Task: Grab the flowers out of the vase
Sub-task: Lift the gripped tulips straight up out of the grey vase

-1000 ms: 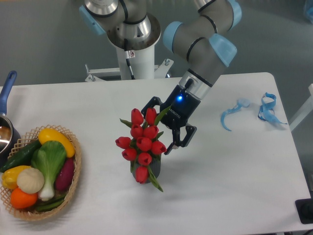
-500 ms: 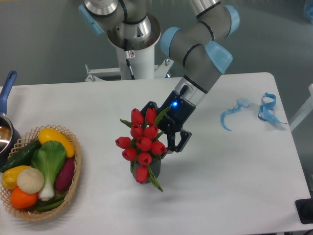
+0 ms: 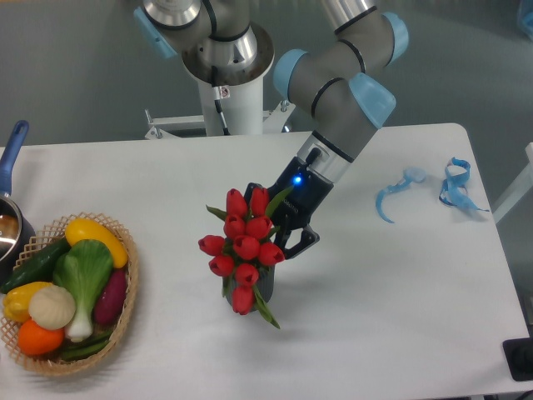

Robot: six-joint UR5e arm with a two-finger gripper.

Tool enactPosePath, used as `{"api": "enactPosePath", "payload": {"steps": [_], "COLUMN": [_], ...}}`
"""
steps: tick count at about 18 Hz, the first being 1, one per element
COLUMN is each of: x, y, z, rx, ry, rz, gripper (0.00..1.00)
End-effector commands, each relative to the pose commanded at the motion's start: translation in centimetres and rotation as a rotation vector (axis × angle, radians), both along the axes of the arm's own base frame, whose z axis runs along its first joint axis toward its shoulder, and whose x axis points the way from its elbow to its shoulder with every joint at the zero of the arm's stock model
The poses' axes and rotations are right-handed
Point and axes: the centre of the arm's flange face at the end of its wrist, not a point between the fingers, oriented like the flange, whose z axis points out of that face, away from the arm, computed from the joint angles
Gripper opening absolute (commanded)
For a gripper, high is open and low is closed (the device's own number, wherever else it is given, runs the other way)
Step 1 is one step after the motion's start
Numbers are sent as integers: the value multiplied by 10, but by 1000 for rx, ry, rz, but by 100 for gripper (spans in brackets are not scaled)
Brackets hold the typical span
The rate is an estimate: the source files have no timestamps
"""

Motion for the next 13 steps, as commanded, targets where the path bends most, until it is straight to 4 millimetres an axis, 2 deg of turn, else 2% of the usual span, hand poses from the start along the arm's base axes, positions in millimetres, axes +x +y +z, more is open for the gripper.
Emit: {"api": "enactPosePath", "payload": {"steps": [3,6,11,13], "x": [-1,-1,13,16], "y": [0,0,-4,-6], "z": [4,16,63,87], "rx": [1,0,44,66], "ry": [-6,-20,-42,-61], "rz": [10,35,74,100], "gripper": [42,42,42,42]}}
